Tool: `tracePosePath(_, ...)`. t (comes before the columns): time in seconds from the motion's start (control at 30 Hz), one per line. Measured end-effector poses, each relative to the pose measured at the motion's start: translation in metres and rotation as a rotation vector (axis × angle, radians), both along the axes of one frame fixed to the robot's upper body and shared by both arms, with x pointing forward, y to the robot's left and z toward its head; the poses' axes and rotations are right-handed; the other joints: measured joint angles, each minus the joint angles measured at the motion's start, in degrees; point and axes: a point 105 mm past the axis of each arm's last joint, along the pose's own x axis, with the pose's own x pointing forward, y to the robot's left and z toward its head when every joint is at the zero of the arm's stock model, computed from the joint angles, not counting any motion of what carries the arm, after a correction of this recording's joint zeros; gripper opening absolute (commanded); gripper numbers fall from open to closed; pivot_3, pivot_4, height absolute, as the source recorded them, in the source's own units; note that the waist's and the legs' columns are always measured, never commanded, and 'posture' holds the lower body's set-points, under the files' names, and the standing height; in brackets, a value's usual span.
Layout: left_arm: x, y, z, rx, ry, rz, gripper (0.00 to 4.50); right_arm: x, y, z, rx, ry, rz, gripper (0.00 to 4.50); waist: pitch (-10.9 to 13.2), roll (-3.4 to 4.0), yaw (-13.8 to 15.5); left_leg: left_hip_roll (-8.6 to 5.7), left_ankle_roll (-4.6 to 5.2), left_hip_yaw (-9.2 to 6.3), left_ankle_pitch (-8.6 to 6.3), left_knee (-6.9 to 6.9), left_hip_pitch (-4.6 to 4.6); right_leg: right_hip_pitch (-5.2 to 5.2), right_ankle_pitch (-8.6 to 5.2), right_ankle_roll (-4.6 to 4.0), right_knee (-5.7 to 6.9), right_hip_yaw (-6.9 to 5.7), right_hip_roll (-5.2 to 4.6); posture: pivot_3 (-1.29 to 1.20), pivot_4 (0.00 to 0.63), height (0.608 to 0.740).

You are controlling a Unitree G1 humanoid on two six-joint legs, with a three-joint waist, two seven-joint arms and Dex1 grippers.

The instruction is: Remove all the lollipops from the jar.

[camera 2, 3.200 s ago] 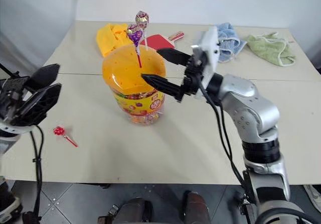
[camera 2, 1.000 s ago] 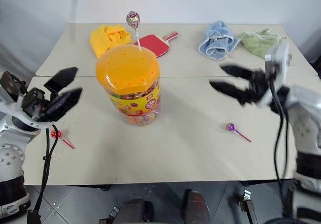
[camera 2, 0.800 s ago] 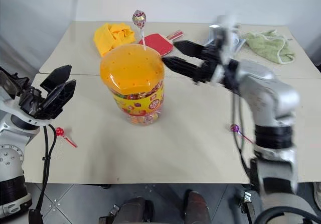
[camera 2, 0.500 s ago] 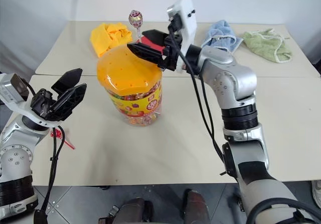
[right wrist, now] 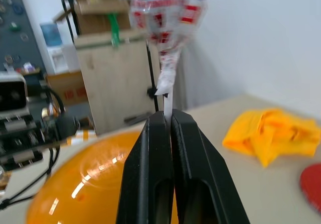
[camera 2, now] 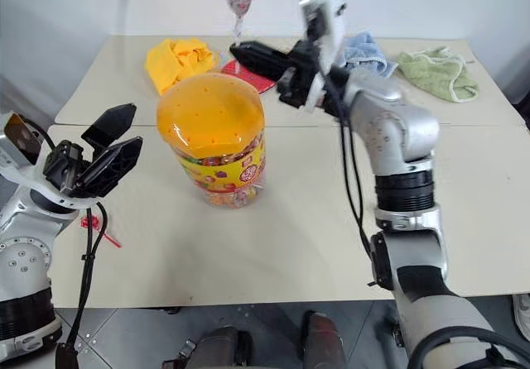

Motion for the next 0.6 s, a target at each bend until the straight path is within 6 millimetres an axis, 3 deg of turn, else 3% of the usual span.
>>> tracePosePath(0.07,-0.004,-0.004,-0.005,0.102,-0.004,-0.037,4.50,0.000,-0.030,0.012,0.015,-0.030,-0.075,0.02,0.0,0.00,0.0,0.00,0.00,0.02,0.00,-0.01,0.00,0.00,0.00,0.00,-0.01,0.00,0.00,0.00,0.150,0.740)
tracePosePath(0.13,-0.009,-0.007,-0.019,0.224,0.005,-0.081,4.50,0.004,-0.071,0.002,-0.125,-0.017,-0.230,0.02,0.0,-0.01,0.2,0.00,0.02,0.04,-0.02,-0.09,0.02,0.01,0.00,0.00,-0.10,0.00,0.00,0.00,0.150,0.740)
tracePosePath(0.2,-0.013,-0.012,-0.032,0.317,0.020,-0.133,4.50,0.008,-0.116,-0.035,-0.366,0.119,-0.388,0.02,0.0,-0.01,0.6,0.01,0.03,0.09,-0.03,-0.13,-0.02,0.00,-0.02,0.02,-0.27,0.02,0.01,0.00,0.150,0.740)
tracePosePath(0.23,-0.016,-0.013,-0.040,0.351,0.039,-0.162,4.50,0.006,-0.148,-0.067,-0.506,0.284,-0.488,0.02,0.0,0.00,0.7,0.02,0.04,0.17,-0.04,-0.18,-0.02,-0.01,-0.02,0.02,-0.34,0.03,0.01,0.00,0.150,0.740)
tracePosePath(0.33,-0.019,-0.014,-0.049,0.379,0.051,-0.196,4.50,-0.009,-0.197,-0.126,-0.687,0.574,-0.634,0.02,0.0,0.04,0.8,0.09,0.03,0.40,-0.04,-0.19,-0.03,-0.06,-0.02,0.02,-0.50,0.07,0.04,0.00,0.150,0.740)
tracePosePath(0.5,-0.021,-0.016,-0.050,0.391,0.036,-0.212,4.50,-0.035,-0.228,-0.181,-0.903,0.694,-0.708,0.02,0.0,0.11,0.0,0.10,0.05,0.59,-0.02,-0.04,0.08,0.01,-0.02,0.01,-0.48,0.27,0.02,0.00,0.150,0.740)
tracePosePath(0.57,-0.021,-0.016,-0.052,0.386,0.043,-0.212,4.50,-0.049,-0.241,-0.213,-0.996,0.756,-0.708,0.02,0.0,0.11,0.1,0.09,0.05,0.59,-0.02,-0.03,0.08,0.02,-0.02,0.02,-0.48,0.28,0.01,0.00,0.150,0.740)
tracePosePath(0.6,-0.021,-0.017,-0.054,0.384,0.049,-0.212,4.50,-0.056,-0.246,-0.227,-1.027,0.785,-0.695,0.23,0.1,0.12,0.1,0.08,0.05,0.59,-0.02,-0.04,0.07,0.01,-0.02,0.02,-0.52,0.28,0.00,0.00,0.150,0.740)
